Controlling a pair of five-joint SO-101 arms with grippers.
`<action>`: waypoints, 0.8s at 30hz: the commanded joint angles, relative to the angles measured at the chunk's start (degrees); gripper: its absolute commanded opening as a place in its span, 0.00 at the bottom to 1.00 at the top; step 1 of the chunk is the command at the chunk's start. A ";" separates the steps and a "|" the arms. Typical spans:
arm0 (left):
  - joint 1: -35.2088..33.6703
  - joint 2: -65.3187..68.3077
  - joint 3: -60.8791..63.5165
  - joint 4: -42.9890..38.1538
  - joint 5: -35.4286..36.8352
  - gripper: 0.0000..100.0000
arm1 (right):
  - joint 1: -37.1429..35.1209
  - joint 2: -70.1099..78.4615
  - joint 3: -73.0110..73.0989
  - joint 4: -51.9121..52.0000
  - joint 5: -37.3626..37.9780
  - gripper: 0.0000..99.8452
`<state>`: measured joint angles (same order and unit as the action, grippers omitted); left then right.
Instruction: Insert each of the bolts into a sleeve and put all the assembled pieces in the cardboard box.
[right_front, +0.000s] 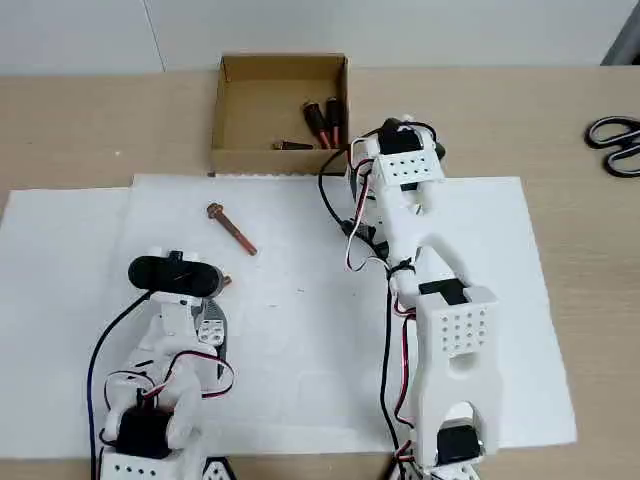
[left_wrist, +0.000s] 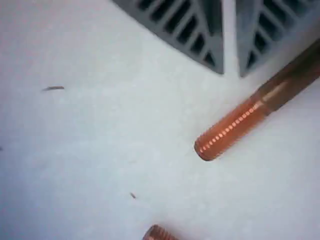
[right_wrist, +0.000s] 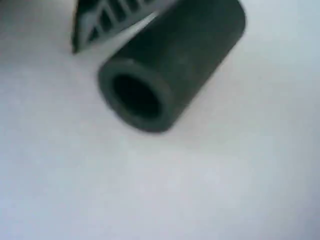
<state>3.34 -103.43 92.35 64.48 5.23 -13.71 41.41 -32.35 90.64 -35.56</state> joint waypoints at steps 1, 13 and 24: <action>-0.18 -0.62 0.13 -1.23 0.35 0.01 | -0.84 0.22 -1.32 -0.13 -0.62 0.09; -0.18 -0.62 0.13 -1.23 0.35 0.01 | -0.92 -0.40 -1.67 0.57 -0.44 0.00; -0.18 -0.62 0.13 -1.23 0.35 0.01 | -2.15 -11.38 -2.90 5.05 5.80 0.00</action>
<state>3.34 -103.43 92.35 64.48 5.23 -14.95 37.27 -33.58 94.42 -32.92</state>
